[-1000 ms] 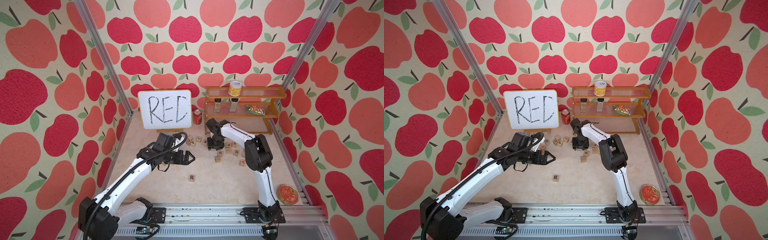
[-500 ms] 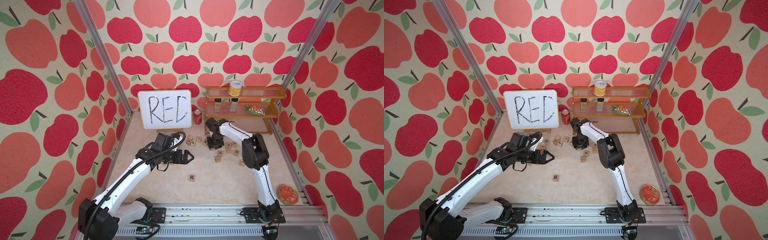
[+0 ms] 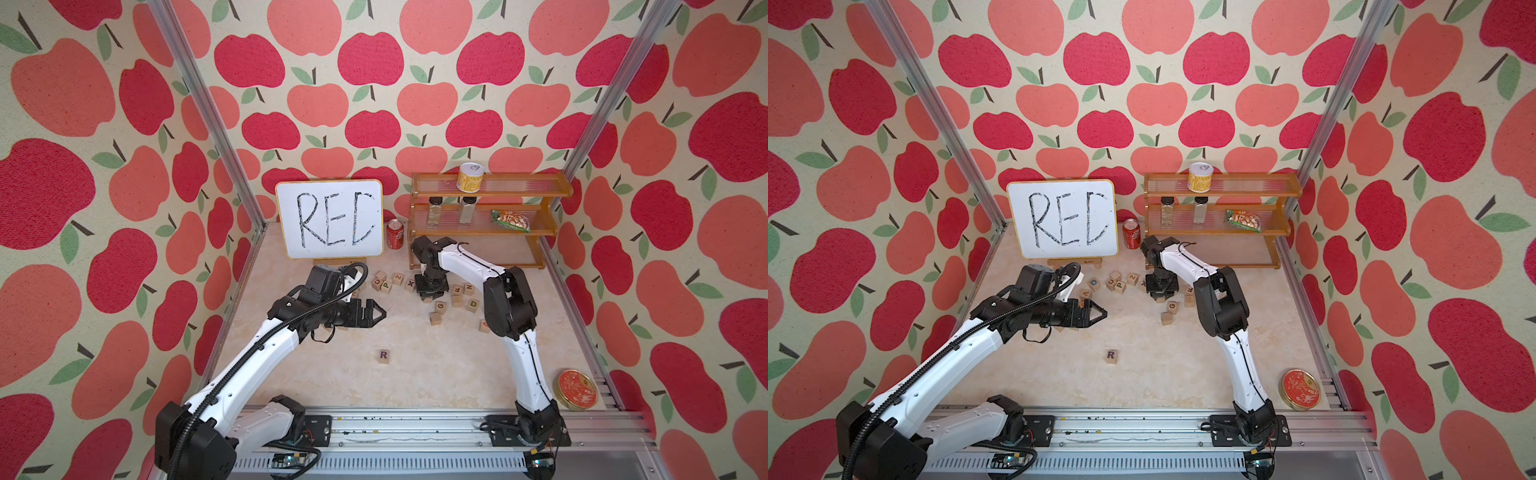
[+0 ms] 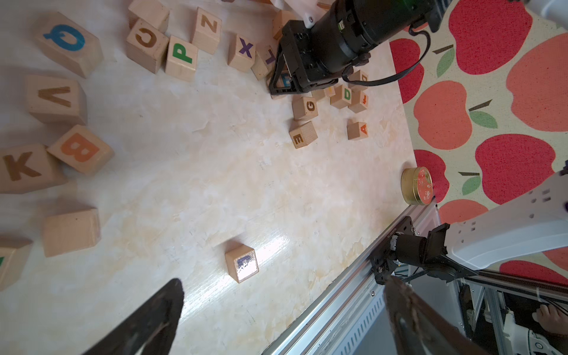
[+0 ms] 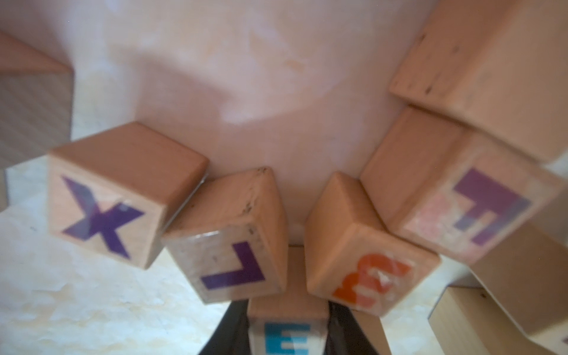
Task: Assemble the uppercase word "red" with letter blocks
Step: Pick up the letter block from the center of the board.
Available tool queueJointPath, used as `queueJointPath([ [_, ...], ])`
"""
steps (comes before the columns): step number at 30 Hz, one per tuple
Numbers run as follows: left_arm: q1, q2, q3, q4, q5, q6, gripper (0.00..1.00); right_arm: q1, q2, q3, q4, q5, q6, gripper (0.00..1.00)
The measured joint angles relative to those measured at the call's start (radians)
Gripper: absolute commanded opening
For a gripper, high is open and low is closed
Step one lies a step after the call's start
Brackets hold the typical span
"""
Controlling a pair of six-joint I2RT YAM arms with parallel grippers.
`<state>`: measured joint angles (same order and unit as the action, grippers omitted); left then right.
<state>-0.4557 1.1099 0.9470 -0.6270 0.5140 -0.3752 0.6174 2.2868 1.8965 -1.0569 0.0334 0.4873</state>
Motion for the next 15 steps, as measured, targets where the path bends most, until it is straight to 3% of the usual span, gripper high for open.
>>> queueJointPath([
  [15,0.005,-0.062,-0.016,-0.004,0.022,0.0,0.99,0.082,-0.135,-0.062,-0.011,0.014,0.065,0.14],
])
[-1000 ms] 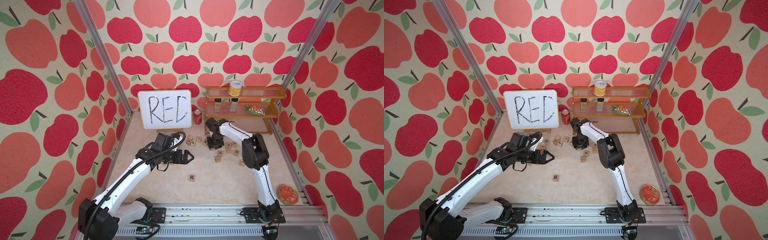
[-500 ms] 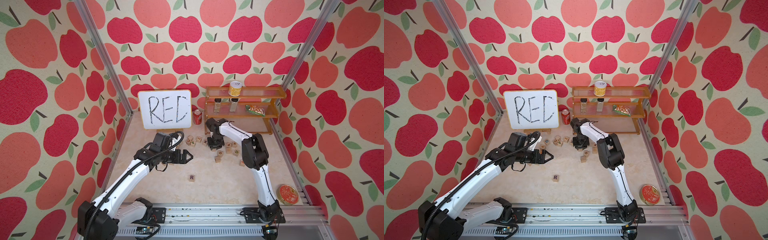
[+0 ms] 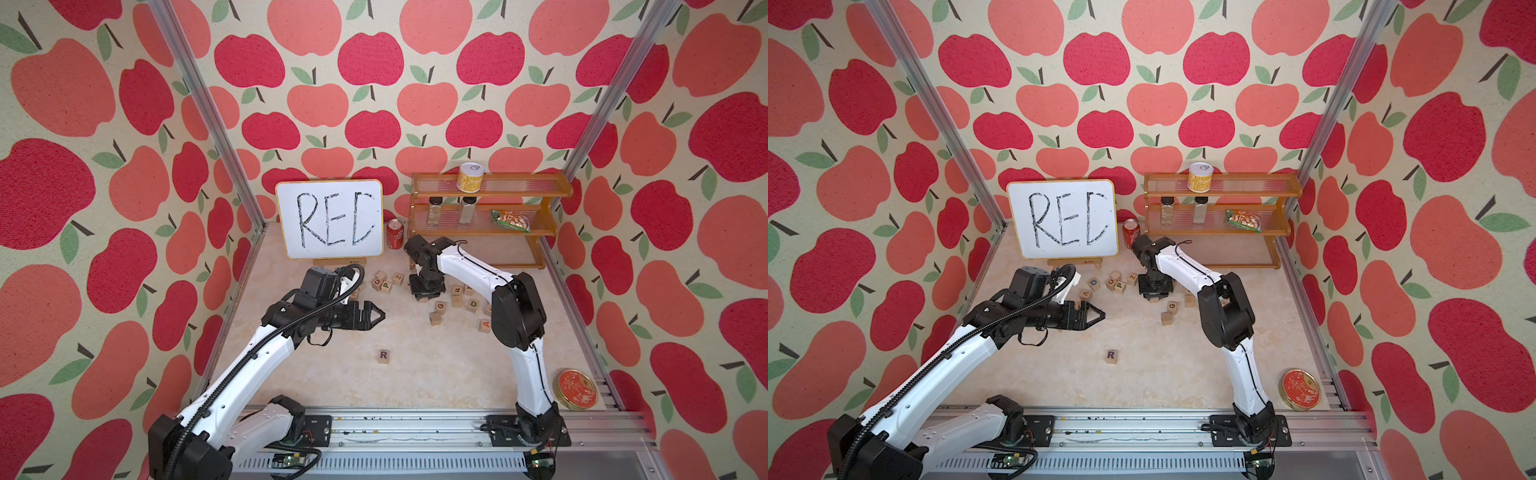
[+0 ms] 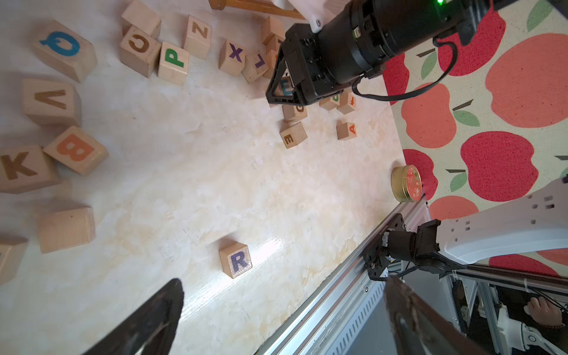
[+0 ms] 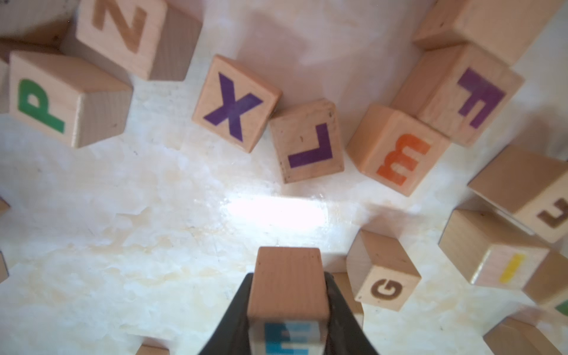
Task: Assemble the uppercase word "red" with letter blocks
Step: Pick up the letter block from the center of the board, then place the letter block at the center of the board.
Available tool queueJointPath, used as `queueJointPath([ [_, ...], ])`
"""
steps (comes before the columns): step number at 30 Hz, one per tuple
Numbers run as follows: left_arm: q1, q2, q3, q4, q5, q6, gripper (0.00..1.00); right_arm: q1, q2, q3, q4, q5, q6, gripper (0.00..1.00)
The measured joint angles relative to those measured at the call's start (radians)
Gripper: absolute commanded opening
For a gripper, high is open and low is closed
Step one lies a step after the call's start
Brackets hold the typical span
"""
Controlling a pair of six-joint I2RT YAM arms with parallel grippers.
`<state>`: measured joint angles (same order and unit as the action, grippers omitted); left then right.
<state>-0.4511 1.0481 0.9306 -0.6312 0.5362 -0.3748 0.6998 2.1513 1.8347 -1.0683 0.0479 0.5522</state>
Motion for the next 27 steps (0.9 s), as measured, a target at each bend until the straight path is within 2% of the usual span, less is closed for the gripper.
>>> queueJointPath([
  [10,0.002,-0.07,-0.034,-0.027,0.016,0.0,0.99,0.068,-0.076,-0.09,0.001,0.013,0.072,0.12],
  [27,0.002,-0.228,-0.07,-0.105,0.04,-0.009,0.99,0.245,-0.146,-0.212,0.05,0.034,0.248,0.12],
])
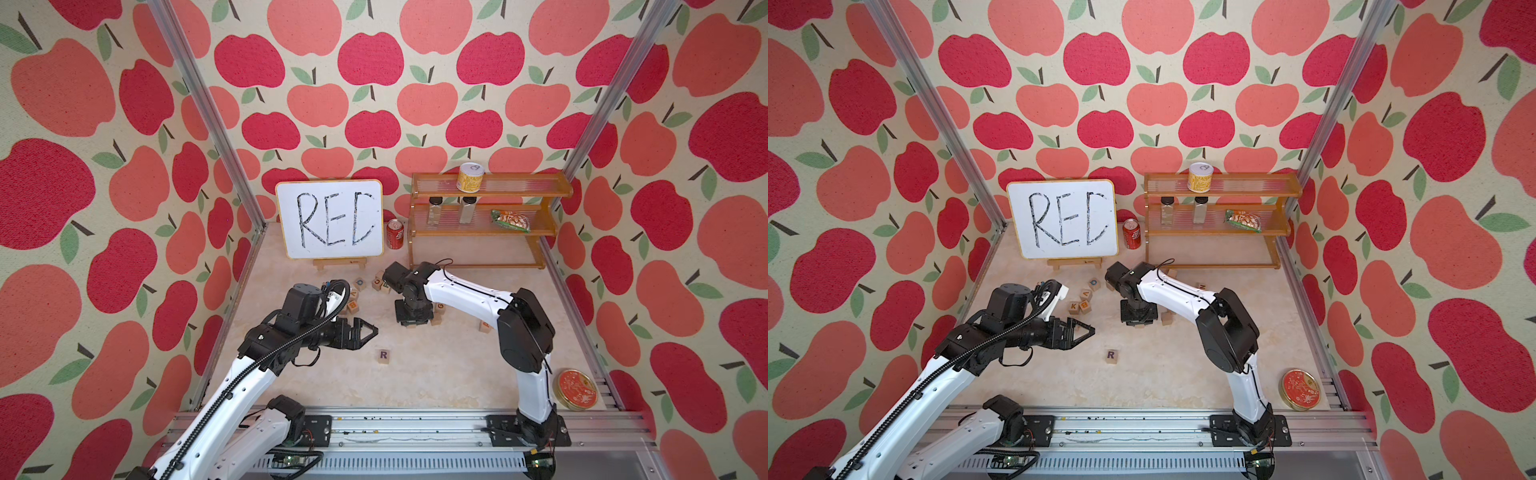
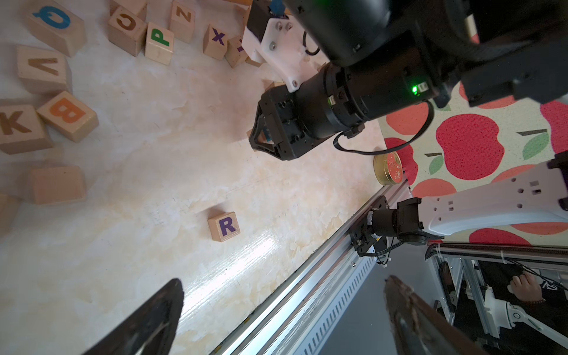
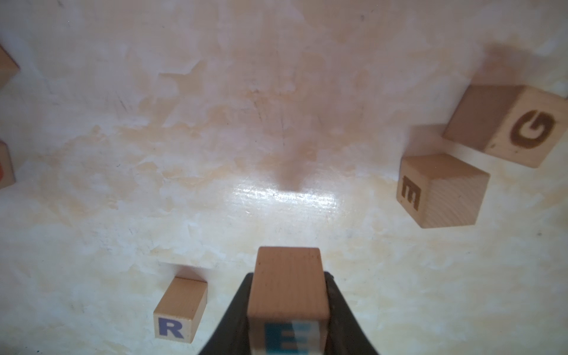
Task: Assemble the uppercase word "red" with letter blocks
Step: Place the letter block at the center of the board.
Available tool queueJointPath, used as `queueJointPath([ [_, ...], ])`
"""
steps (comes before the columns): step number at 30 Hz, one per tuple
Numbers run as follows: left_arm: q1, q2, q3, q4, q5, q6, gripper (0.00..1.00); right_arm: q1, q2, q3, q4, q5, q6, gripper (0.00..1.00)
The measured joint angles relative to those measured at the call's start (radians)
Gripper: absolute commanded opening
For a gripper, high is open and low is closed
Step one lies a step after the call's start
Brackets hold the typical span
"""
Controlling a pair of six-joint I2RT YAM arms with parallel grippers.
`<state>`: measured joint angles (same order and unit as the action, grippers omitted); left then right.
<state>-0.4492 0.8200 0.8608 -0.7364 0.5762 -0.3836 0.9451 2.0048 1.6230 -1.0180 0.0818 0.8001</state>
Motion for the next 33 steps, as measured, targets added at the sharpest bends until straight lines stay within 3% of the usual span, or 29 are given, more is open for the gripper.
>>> queueJointPath([
  [15,0.0,-0.134,0.0,-0.055,0.017,-0.075,0.99,0.115,-0.006,-0.074,0.062,0.007,0.127,0.11],
  [33,0.0,-0.257,-0.027,-0.106,0.017,-0.137,0.99,0.176,-0.026,-0.158,0.139,-0.002,0.22,0.11],
])
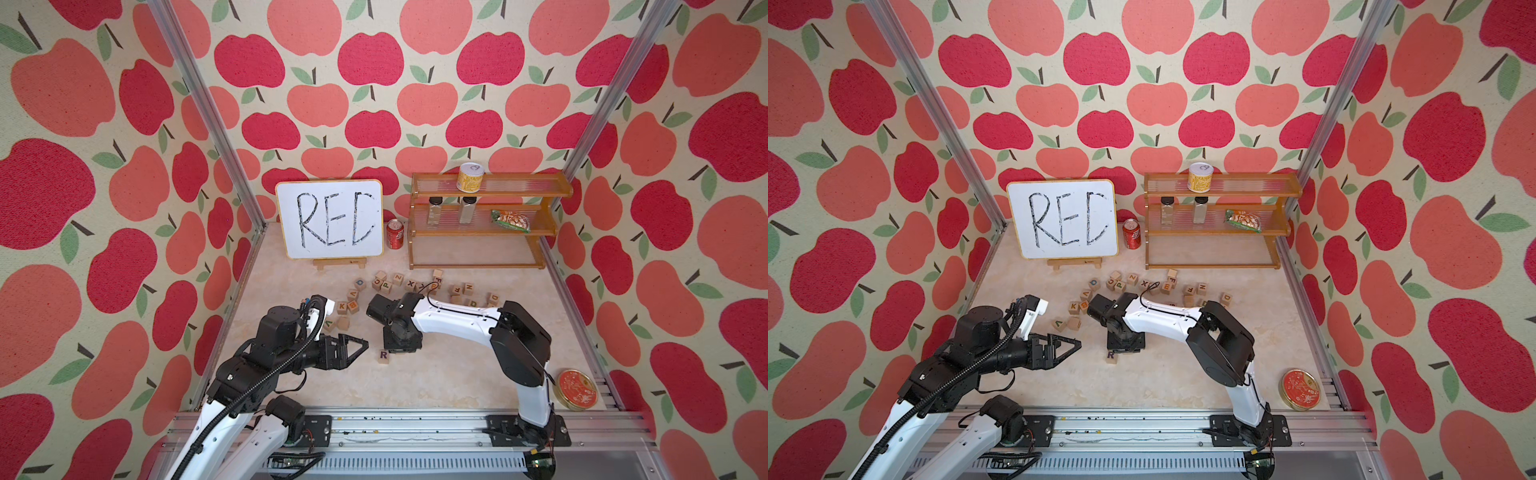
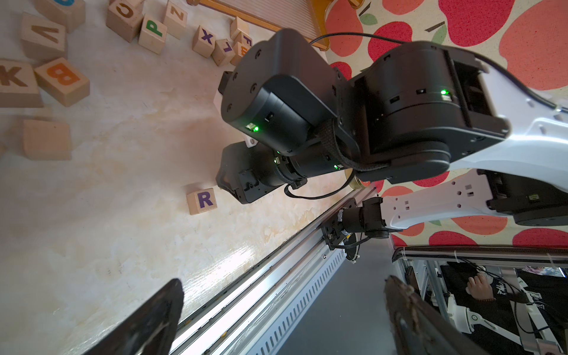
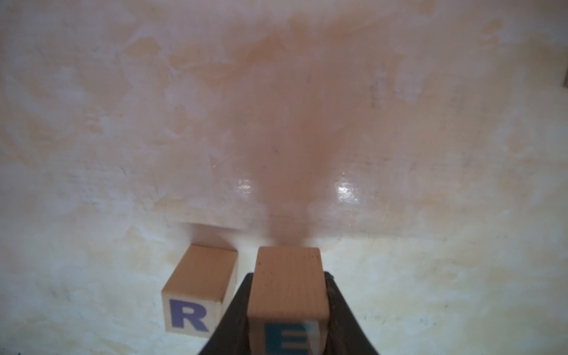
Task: Assemble the uppercase word "red" with letter blocks
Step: Place the letter block at the center of the board.
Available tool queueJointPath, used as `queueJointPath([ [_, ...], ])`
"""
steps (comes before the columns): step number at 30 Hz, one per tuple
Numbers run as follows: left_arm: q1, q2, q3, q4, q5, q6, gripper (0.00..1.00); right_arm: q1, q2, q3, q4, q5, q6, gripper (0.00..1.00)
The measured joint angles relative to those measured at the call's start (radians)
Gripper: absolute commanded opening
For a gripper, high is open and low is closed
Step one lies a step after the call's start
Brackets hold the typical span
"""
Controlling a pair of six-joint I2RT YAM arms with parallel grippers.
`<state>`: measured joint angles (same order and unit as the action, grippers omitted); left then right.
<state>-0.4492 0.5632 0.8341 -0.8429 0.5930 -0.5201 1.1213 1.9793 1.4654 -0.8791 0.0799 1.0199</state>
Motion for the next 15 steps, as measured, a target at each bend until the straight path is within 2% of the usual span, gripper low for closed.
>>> queueJointPath([
  [15,0.0,-0.018,-0.002,-0.008,0.0,-0.013,0.99,0.004,0.0,-0.012,0.048,-0.015,0.023,0.12],
])
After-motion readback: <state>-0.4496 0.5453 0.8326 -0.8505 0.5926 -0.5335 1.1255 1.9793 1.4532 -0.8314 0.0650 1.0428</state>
